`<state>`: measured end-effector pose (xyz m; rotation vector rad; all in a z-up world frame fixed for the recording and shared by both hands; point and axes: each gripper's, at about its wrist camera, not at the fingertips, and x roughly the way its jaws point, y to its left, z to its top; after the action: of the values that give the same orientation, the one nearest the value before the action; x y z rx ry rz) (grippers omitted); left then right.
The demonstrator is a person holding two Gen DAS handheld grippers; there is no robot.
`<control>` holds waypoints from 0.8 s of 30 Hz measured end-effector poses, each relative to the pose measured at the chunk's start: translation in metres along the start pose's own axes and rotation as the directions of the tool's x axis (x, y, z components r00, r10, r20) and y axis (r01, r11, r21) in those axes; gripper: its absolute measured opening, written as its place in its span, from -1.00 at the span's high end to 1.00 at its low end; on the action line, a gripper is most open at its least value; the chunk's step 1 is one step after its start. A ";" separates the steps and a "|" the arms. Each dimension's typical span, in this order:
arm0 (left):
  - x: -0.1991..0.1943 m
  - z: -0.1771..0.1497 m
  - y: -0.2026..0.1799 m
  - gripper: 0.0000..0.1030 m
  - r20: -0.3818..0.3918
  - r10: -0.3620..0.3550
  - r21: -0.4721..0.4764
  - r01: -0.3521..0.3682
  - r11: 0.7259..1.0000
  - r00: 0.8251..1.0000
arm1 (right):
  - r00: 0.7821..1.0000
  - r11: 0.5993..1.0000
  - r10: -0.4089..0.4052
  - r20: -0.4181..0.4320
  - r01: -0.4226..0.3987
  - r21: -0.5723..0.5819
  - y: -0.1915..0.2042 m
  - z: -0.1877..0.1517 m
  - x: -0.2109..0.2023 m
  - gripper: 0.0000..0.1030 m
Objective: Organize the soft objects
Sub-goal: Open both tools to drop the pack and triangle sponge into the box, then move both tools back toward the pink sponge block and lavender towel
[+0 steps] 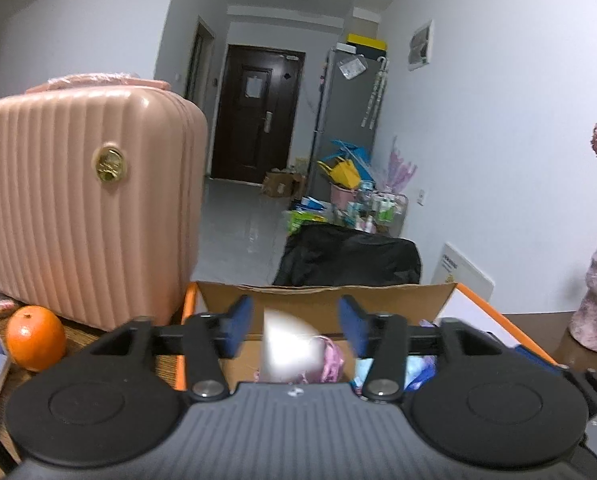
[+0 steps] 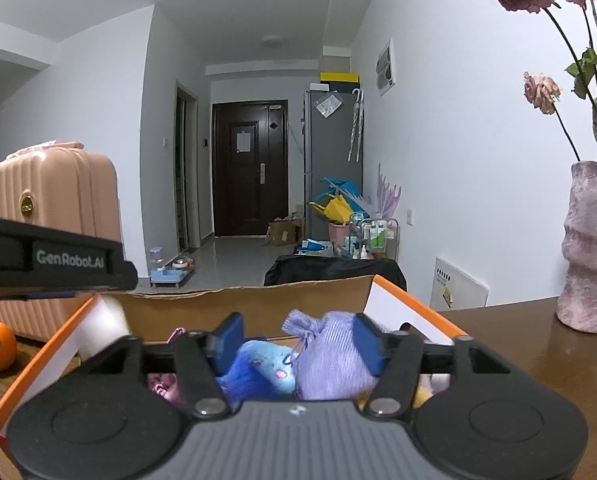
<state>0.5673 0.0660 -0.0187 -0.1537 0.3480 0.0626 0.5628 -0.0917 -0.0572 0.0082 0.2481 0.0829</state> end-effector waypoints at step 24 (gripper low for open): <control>-0.019 -0.001 0.015 -1.00 0.043 0.111 -0.012 -0.111 0.994 0.993 | 0.999 1.000 0.010 0.038 -0.010 0.011 -0.002 -0.004 -0.017 -1.00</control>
<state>0.5478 0.0802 -0.0154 -0.1419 0.3129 0.1774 0.5460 -0.0946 -0.0566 0.0226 0.2105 0.0913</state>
